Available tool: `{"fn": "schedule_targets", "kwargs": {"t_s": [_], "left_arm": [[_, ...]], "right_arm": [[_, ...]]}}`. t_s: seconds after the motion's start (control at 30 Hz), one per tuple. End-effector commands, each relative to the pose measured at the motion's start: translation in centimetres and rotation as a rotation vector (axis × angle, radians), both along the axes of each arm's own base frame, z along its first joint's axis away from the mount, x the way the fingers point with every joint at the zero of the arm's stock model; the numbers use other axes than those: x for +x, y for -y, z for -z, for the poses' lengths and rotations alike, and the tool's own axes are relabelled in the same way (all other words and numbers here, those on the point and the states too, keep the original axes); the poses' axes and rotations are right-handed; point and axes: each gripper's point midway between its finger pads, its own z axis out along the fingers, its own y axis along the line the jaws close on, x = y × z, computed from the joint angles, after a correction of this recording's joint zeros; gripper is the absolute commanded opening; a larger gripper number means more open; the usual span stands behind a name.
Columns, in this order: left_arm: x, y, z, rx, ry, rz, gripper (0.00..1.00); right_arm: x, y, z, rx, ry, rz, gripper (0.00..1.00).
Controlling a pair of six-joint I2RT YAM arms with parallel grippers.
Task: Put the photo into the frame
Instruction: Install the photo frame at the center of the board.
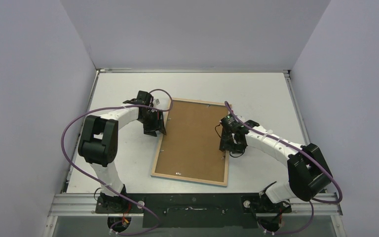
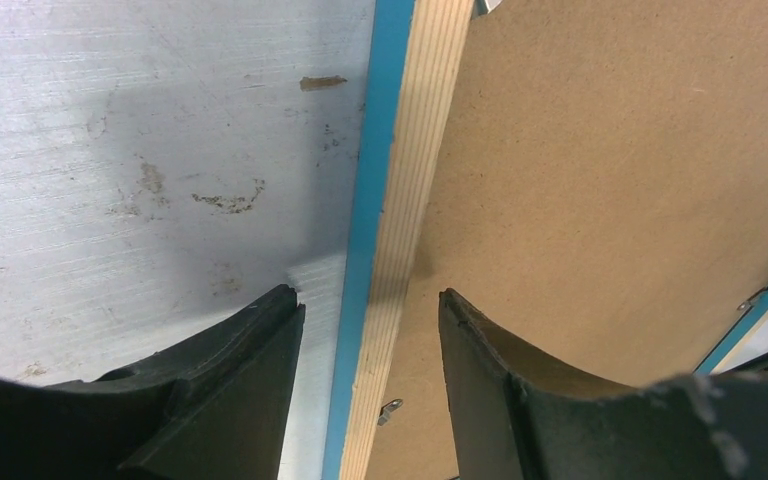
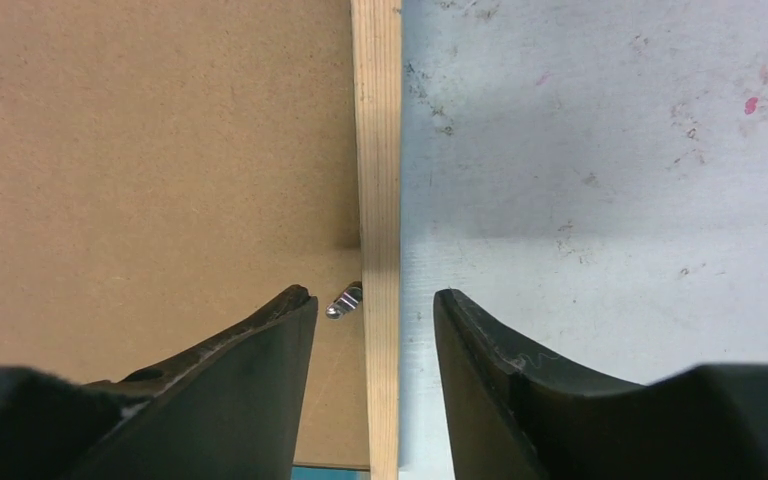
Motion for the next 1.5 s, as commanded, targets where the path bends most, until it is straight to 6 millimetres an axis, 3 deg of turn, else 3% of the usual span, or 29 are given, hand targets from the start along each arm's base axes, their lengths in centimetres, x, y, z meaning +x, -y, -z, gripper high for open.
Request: {"fn": "schedule_targets", "kwargs": {"t_s": [0.0, 0.47, 1.03, 1.23, 1.47], "left_arm": [[0.8, 0.6, -1.4, -0.043, 0.047, 0.003, 0.5], [0.6, 0.5, -1.2, -0.037, 0.031, 0.001, 0.48], [0.5, 0.5, -1.0, -0.033, 0.021, 0.006, 0.47], [0.4, 0.5, -1.0, -0.033, 0.017, 0.006, 0.47], [0.4, 0.5, -1.0, -0.031, 0.019, 0.006, 0.46]], "right_arm": [[-0.1, 0.1, -0.7, 0.001, 0.007, -0.003, 0.47], [-1.2, -0.1, 1.7, -0.01, -0.06, -0.04, 0.4], [-3.2, 0.3, 3.7, -0.042, -0.136, -0.061, 0.39], [-3.4, 0.5, 3.2, -0.041, -0.127, -0.059, 0.39], [-0.8, 0.1, -0.5, -0.031, -0.009, -0.033, 0.39]]}}
